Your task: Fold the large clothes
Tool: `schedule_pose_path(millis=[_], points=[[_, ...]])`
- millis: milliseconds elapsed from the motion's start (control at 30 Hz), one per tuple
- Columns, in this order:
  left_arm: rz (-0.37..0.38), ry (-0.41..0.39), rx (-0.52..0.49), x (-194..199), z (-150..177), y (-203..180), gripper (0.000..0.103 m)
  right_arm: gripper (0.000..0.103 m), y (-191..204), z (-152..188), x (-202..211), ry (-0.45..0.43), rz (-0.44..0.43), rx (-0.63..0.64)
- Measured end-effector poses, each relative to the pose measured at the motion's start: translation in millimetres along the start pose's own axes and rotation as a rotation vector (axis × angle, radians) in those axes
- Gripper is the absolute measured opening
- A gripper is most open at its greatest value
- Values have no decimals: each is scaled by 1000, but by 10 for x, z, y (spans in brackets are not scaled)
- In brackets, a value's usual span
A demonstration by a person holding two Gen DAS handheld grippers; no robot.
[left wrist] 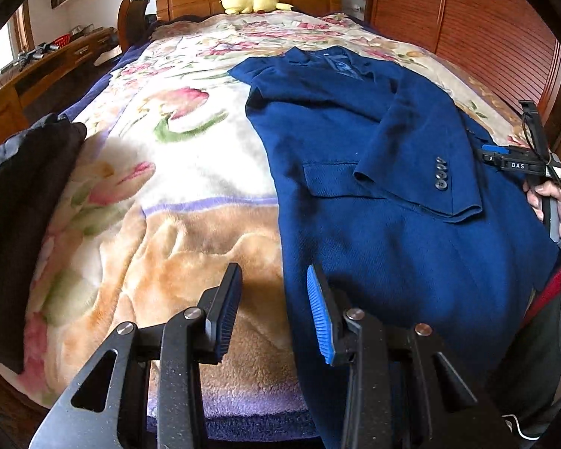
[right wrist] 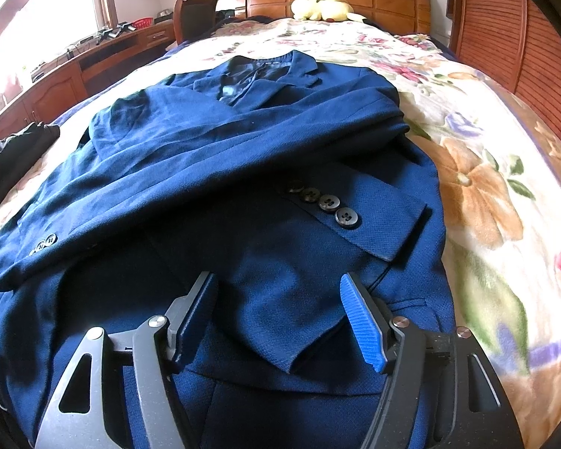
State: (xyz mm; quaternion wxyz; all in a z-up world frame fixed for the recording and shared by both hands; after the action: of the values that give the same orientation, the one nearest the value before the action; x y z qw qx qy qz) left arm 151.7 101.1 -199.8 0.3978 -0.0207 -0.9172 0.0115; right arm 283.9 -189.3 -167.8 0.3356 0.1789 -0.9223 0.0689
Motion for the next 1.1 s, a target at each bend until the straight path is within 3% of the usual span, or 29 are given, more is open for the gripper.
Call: schedule_pose_path(millis=[333, 500, 800, 1100], points=[[61, -13, 35, 192, 41, -56, 37, 74, 47, 10, 101, 46, 52, 43], [90, -17, 44, 284, 104, -124, 37, 74, 15, 142, 517, 55, 50, 39], [113, 1, 52, 212, 236, -241, 37, 74, -279, 619, 1356, 64, 140, 10], [110, 7, 49, 188, 245, -247, 37, 73, -314, 841, 1571, 111, 124, -19]])
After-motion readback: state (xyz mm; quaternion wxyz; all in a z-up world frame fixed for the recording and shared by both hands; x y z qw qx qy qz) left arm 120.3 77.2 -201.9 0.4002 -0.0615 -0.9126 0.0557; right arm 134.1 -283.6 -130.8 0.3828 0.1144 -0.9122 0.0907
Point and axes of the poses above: each gripper's, at about its wrist camera, not at the fingertips, and x roughly against the way its jaws point, y to its left, z to its underside, the point moved 9 cm from there along -x, roughly the way its jaws point, and after that the axes turned 6 degrees about -y, right-handed, at the moved point
